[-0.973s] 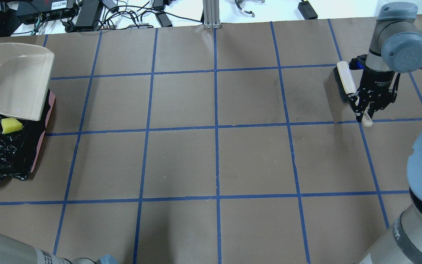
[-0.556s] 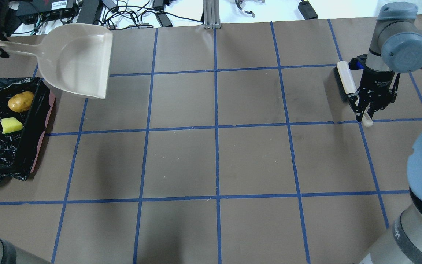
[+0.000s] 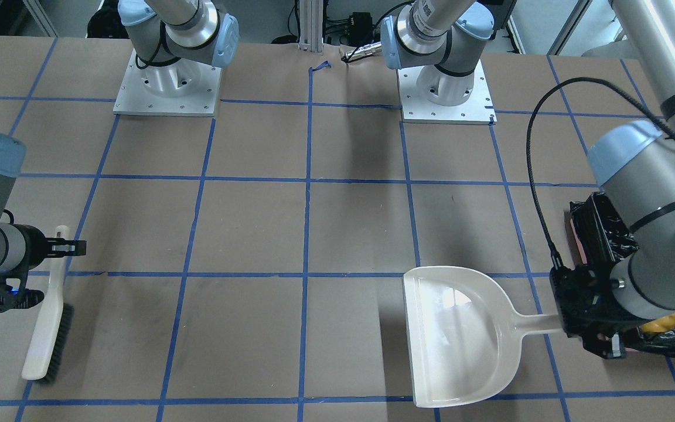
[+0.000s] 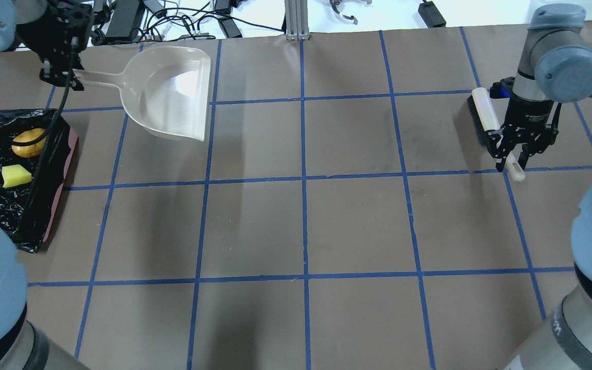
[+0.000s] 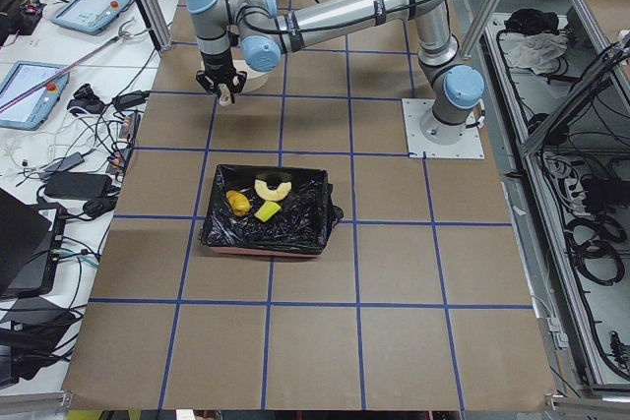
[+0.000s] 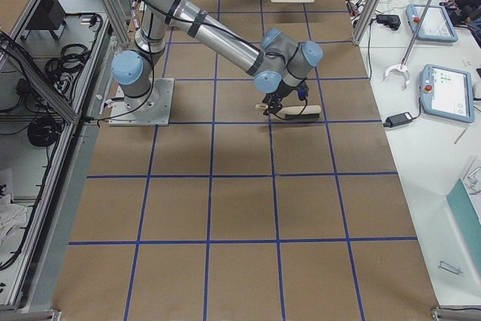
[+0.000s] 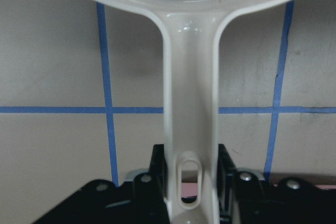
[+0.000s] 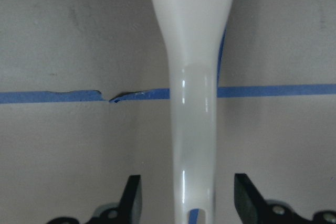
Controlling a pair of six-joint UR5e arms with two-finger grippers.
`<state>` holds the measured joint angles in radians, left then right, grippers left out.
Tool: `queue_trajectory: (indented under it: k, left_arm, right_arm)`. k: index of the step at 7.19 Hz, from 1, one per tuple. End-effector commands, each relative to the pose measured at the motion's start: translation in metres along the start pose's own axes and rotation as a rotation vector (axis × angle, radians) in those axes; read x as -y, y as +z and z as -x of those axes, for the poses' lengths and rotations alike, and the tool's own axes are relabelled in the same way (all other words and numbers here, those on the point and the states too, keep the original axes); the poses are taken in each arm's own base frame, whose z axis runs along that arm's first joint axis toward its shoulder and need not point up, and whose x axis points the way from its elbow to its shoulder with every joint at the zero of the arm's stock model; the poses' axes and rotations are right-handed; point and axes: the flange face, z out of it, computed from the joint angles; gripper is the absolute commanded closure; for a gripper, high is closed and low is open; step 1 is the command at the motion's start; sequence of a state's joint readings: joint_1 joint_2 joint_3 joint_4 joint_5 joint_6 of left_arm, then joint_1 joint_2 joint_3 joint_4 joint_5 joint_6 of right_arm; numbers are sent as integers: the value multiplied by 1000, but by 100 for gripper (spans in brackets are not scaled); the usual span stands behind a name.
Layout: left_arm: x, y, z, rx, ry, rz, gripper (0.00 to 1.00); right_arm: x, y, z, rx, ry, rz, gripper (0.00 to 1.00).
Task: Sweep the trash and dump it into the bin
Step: 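Lower the empty dustpan with the left gripper while the right sets down the brush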
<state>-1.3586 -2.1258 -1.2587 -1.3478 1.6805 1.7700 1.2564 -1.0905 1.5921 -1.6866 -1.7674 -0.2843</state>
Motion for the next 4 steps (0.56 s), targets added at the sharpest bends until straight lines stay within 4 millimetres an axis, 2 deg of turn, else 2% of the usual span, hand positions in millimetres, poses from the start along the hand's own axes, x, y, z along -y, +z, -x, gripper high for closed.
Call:
queue_trajectory:
  k: [1, 2, 3, 4]
  left_arm:
    - [35, 42, 12, -62, 49, -1, 100]
    - [45, 46, 7, -82, 71, 25, 100]
    - [45, 61, 3, -94, 77, 29, 100]
    - [43, 47, 1, -38, 80, 45, 100]
  right_arm:
    - [0, 0, 0, -3, 2, -1, 26]
    - [-1, -3, -1, -8, 4, -8, 23]
    - [-2, -16, -3, -19, 5, -48, 2]
    - [-12, -38, -4, -31, 11, -101, 0]
